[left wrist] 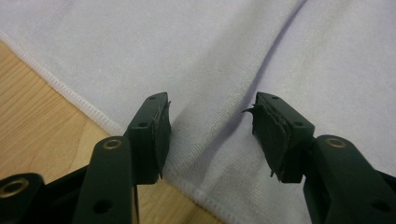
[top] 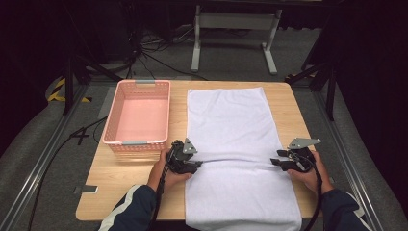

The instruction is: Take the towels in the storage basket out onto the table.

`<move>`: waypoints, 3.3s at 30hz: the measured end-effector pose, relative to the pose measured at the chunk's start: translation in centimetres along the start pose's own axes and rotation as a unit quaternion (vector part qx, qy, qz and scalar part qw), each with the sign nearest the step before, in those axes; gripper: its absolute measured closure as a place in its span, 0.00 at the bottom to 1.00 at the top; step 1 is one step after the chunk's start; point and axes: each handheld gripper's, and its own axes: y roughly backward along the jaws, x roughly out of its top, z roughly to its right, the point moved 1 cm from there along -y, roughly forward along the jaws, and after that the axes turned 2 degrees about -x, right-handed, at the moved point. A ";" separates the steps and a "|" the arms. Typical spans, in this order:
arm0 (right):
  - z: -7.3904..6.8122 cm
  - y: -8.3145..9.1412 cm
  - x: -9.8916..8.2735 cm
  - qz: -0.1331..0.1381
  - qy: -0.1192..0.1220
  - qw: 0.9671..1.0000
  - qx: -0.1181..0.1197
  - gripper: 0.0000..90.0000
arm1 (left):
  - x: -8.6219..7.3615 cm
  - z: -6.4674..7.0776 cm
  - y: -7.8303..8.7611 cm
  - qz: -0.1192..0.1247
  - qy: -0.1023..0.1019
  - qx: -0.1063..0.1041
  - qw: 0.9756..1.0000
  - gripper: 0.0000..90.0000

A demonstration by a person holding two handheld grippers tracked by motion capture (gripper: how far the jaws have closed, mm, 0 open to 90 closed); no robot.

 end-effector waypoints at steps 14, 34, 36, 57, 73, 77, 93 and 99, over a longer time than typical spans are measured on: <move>0.1 0.1 -0.6 -0.023 0.005 1.000 0.005 0.59 | -0.6 -0.5 -0.5 -0.008 0.006 -0.027 1.000 0.50; 0.1 0.0 -0.6 -0.028 0.003 1.000 0.010 0.54 | 0.0 -0.6 -0.6 -0.029 0.000 -0.024 0.999 0.41; -0.1 0.3 -0.6 -0.036 0.007 0.999 0.007 0.54 | 0.4 -0.6 -0.4 -0.014 0.006 -0.023 1.000 0.40; 7.4 -4.9 6.6 -0.007 -0.061 0.994 -0.092 0.62 | 8.0 -5.3 -7.0 -0.017 0.065 0.086 0.994 0.38; 6.5 -5.0 4.5 -0.035 -0.072 0.995 -0.060 0.62 | 6.5 -6.3 -7.2 0.000 0.110 0.057 0.992 0.42; 6.2 -4.4 4.1 -0.041 -0.069 0.995 -0.055 0.63 | 6.6 -5.7 -6.9 -0.013 0.090 0.042 0.995 0.43; 9.4 -3.1 4.6 -0.036 -0.114 0.990 -0.073 0.65 | 9.3 -8.9 -7.7 -0.008 0.132 0.095 0.987 0.36; 11.3 -4.4 6.5 -0.001 -0.133 0.983 -0.126 0.64 | 9.9 -11.7 -8.5 -0.017 0.182 0.124 0.975 0.38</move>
